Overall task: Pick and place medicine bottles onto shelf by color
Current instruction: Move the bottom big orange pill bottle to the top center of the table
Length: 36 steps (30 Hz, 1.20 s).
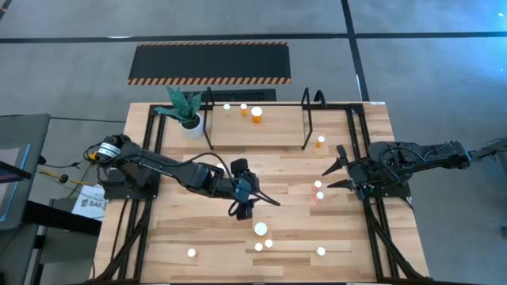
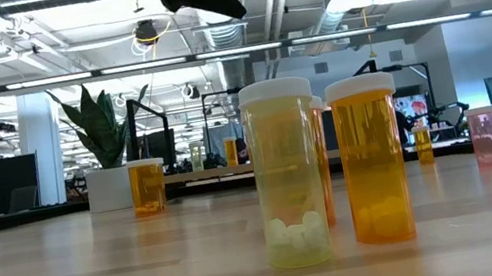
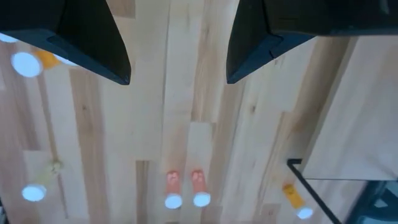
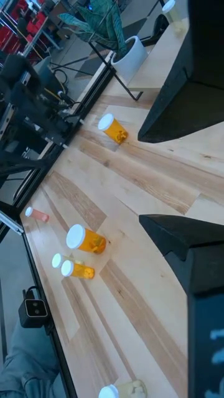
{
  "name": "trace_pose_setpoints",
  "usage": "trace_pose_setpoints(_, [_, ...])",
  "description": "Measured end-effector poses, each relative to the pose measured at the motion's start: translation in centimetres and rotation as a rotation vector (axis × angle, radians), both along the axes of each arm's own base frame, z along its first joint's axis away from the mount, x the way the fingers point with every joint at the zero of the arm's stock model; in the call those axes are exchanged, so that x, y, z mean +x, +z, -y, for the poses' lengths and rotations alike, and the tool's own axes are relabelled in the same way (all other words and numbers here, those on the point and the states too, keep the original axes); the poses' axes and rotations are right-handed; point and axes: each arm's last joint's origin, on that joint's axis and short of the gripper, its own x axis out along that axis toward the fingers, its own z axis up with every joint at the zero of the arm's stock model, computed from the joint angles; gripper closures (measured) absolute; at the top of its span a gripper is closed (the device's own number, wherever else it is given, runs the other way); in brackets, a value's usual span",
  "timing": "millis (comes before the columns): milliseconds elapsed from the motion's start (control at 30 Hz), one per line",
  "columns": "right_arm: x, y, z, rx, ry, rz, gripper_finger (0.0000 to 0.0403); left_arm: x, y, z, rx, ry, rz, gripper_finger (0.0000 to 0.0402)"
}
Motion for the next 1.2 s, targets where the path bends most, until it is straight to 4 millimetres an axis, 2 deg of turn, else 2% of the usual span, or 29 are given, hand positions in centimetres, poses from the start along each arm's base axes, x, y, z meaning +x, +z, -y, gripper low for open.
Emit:
trace_pose_setpoints(167, [0.0,0.0,0.0,0.0,0.0,0.0,0.018,0.1,0.1,0.1,-0.028,0.009,0.016,0.015])
trace_pose_setpoints(333, [0.0,0.0,0.0,0.0,0.0,0.0,0.018,-0.1,-0.1,1.1,-0.039,-0.053,0.012,0.015])
trace_pose_setpoints(600, [0.0,0.0,0.0,0.0,0.0,0.0,0.018,-1.1,-4.4,3.7,-0.022,-0.178,0.075,0.015])
trace_pose_setpoints(867, [0.0,0.0,0.0,0.0,0.0,0.0,0.018,-2.3,-6.8,6.1,-0.058,-0.269,0.244,0.015])
trace_pose_setpoints(1200, [0.0,0.0,0.0,0.0,0.0,0.0,0.018,-4.4,-9.8,6.7,-0.122,-0.307,0.412,0.0133])
